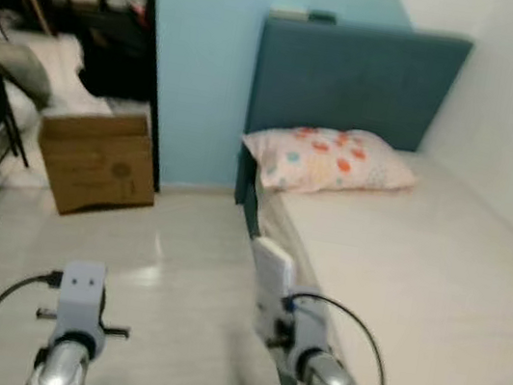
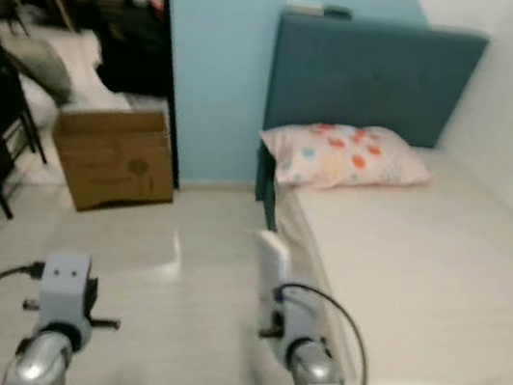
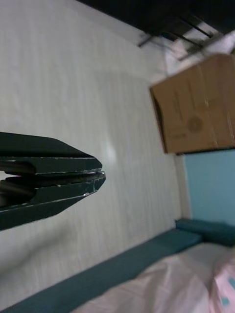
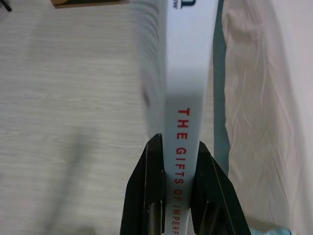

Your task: Clean up the room

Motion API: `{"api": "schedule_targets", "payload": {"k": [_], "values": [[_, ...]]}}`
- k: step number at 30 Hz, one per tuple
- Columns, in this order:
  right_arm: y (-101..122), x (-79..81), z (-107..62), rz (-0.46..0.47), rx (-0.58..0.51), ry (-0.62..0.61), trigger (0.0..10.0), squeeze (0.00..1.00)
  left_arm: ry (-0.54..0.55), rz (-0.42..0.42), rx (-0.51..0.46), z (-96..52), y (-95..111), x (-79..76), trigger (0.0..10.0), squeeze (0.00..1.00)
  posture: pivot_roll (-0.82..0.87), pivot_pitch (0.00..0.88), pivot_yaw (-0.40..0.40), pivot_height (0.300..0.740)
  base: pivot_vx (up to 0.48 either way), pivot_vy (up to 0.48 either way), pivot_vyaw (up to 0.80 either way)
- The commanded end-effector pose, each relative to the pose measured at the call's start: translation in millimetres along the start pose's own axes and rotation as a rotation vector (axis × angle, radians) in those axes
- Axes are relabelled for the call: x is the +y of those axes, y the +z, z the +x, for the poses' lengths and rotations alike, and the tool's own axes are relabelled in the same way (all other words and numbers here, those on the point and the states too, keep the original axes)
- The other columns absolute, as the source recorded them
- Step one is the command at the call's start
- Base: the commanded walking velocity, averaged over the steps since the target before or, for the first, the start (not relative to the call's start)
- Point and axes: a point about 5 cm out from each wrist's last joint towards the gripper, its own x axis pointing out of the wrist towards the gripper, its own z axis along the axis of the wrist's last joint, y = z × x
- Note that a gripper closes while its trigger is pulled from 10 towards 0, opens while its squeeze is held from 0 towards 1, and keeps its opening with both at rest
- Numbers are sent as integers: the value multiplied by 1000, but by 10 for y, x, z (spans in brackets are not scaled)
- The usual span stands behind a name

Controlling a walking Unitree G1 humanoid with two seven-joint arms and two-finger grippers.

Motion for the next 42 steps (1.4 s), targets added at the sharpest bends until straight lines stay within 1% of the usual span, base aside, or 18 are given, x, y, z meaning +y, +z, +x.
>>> {"api": "schedule_targets", "payload": {"k": [1,13,22,42], "values": [[59,-102,-7,-11,-29,-33,10000,0,-12,-8,7,-20,-16,-41,10000,0,-41,0,-11,740,345,0,0],[58,-87,6,-10,-30,-30,10000,0,-7,-4,11,-29,-17,-13,10000,0,-38,0,-9,740,334,0,0],[79,-114,13,5,-43,-49,10000,0,-14,-6,8,-2,9,-33,10000,0,-39,0,-1,740,321,0,0],[116,-108,34,8,-56,-55,10000,0,-18,-7,6,11,22,-28,10000,0,-38,0,4,740,313,0,0]]}}
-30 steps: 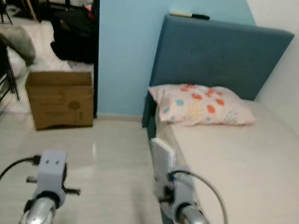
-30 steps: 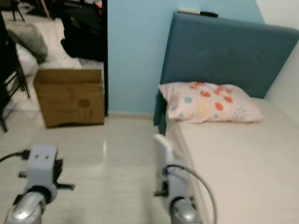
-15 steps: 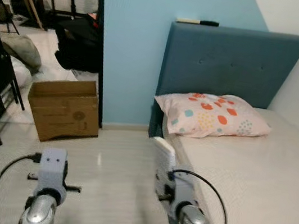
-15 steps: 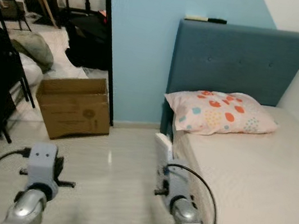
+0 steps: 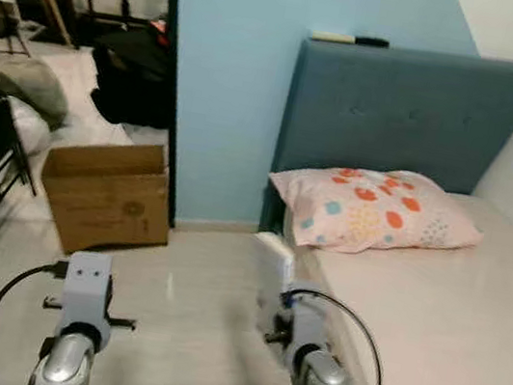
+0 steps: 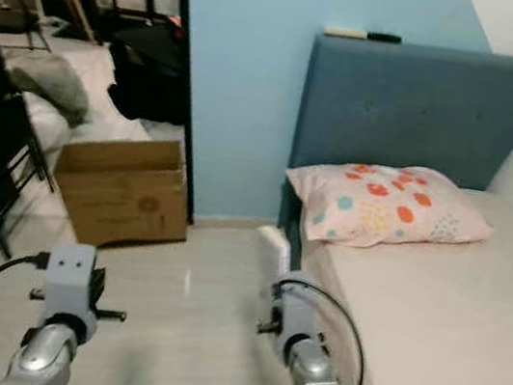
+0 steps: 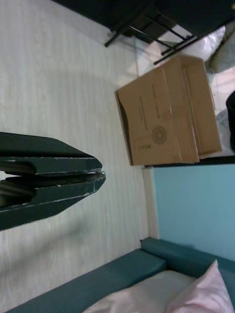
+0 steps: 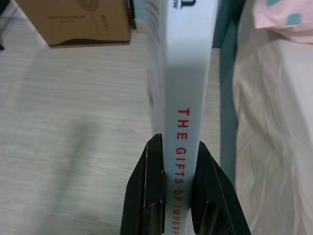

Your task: Clean up the room

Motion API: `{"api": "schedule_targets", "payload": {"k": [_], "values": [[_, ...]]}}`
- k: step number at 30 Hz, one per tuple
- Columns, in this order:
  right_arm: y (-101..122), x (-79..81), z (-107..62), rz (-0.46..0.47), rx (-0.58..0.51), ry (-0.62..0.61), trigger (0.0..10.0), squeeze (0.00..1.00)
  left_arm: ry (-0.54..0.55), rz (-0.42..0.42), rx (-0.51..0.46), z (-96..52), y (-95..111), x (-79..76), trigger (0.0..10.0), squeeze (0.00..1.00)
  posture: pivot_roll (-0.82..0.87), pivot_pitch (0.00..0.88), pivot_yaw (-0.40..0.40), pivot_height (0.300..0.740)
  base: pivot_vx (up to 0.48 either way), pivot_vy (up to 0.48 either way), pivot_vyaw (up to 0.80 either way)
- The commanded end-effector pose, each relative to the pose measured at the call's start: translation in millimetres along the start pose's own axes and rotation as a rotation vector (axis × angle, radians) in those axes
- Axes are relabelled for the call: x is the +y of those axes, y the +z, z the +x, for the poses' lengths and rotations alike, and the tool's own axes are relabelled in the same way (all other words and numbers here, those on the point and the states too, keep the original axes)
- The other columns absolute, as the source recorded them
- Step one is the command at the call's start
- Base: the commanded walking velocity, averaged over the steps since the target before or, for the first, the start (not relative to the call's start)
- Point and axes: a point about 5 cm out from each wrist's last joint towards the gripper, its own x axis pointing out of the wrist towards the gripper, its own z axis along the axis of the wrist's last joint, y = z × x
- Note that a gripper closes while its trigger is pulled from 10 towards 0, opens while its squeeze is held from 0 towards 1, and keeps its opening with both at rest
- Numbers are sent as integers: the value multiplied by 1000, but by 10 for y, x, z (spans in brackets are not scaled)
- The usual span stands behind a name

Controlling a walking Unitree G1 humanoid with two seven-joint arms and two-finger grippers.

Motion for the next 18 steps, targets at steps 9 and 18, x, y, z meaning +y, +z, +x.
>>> {"api": "schedule_targets", "payload": {"k": [9,18], "values": [[83,-80,6,7,-41,-29,10000,0,-12,-4,21,-8,-40,-13,10000,0,-38,0,8,740,315,0,0],[78,-104,2,-3,-37,-33,10000,0,-9,-5,22,-1,-38,-27,10000,0,-42,0,6,740,317,0,0]]}}
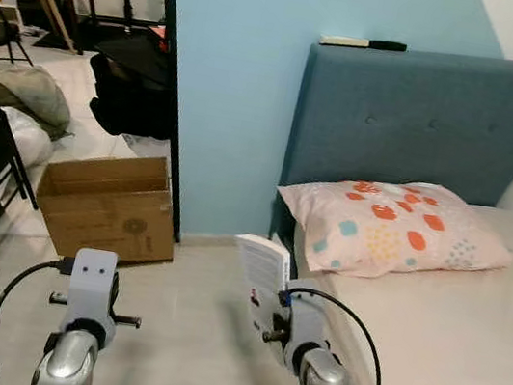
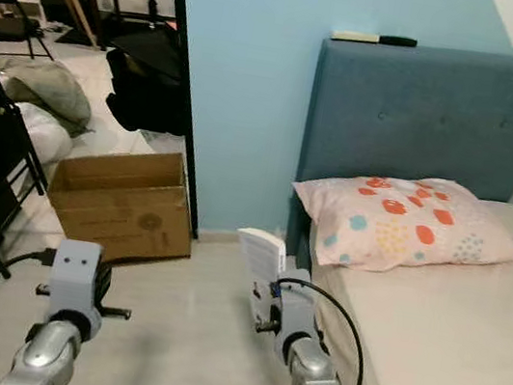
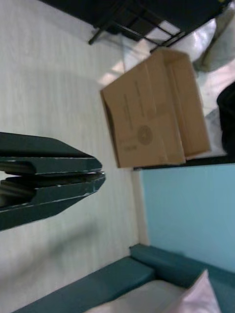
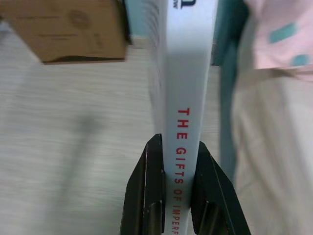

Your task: Clean up the room

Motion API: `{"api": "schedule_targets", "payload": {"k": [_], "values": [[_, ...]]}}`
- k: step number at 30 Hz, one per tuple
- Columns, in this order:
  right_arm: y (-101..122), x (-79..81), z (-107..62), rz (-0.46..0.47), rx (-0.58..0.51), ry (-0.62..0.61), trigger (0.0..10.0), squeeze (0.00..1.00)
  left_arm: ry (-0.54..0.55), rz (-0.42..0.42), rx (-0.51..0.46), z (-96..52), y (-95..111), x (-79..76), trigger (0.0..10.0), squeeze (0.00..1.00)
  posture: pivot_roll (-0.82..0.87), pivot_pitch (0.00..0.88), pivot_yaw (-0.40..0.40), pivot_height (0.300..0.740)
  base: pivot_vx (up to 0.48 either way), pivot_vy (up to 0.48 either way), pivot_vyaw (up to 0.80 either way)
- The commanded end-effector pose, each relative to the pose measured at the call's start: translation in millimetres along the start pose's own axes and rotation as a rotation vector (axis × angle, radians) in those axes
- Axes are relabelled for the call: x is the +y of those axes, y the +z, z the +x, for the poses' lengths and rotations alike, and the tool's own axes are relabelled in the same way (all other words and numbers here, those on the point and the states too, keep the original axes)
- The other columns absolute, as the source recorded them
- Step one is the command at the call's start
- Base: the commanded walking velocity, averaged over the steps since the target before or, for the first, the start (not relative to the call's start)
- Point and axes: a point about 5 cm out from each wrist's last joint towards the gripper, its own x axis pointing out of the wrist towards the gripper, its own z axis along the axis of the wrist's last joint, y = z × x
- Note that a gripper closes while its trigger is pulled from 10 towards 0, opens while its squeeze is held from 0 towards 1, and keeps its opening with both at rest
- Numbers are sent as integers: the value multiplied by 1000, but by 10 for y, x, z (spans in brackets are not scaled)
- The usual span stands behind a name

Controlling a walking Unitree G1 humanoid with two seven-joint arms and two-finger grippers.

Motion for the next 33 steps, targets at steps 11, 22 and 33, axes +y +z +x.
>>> {"api": "schedule_targets", "payload": {"k": [11,22,33], "values": [[59,-10,10,17,-34,-13,10000,0,2,-3,15,-9,-33,6,10000,0,-39,0,6,740,321,0,0],[50,-4,6,22,-40,-7,10000,0,1,2,15,-12,-36,18,10000,0,-40,0,6,740,321,0,-353],[55,-16,3,13,-46,-9,10000,0,-6,2,13,-5,-31,7,10000,0,-43,0,6,740,320,0,-655]]}}
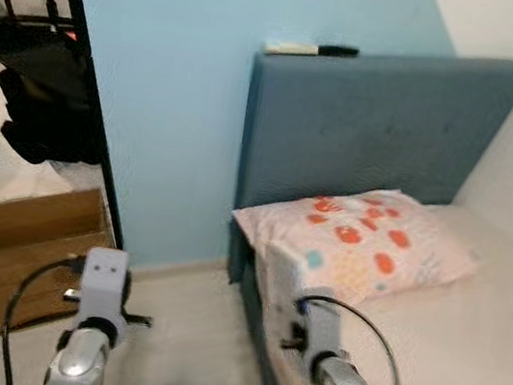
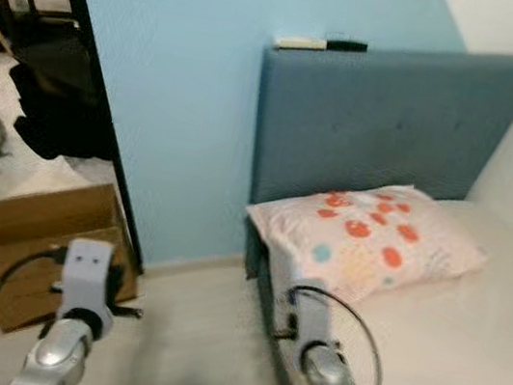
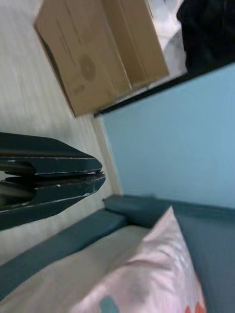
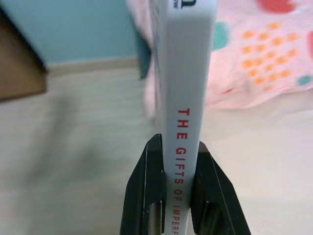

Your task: Clean up the room

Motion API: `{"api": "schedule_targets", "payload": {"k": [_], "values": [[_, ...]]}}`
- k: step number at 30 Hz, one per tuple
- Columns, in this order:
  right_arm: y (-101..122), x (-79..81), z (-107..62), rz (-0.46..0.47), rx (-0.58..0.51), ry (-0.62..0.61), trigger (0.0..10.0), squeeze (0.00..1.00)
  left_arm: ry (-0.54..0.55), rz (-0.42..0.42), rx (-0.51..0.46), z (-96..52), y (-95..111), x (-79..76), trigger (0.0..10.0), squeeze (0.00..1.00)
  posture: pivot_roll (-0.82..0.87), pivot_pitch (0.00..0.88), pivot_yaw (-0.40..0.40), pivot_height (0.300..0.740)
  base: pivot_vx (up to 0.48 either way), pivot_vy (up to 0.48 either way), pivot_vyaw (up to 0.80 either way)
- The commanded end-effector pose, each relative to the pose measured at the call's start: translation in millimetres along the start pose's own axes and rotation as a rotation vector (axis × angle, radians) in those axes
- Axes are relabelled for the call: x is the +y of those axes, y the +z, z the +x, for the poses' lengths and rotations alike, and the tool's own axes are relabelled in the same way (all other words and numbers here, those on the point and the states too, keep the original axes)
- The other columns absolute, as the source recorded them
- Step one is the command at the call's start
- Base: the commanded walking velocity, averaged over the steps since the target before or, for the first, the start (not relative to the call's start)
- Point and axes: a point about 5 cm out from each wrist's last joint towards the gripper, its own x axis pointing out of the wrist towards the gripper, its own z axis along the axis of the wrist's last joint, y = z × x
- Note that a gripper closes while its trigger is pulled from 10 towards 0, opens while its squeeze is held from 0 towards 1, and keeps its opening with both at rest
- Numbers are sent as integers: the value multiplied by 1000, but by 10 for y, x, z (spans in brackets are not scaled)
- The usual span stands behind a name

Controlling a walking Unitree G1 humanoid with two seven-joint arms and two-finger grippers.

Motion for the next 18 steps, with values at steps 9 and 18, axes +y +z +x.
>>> {"api": "schedule_targets", "payload": {"k": [9,18], "values": [[90,174,37,0,-45,53,10000,0,23,13,28,-27,-71,97,10000,0,-44,0,6,740,318,0,0],[90,176,38,-1,-44,53,10000,0,28,16,29,-28,-72,114,10000,0,-40,0,4,740,311,0,0]]}}
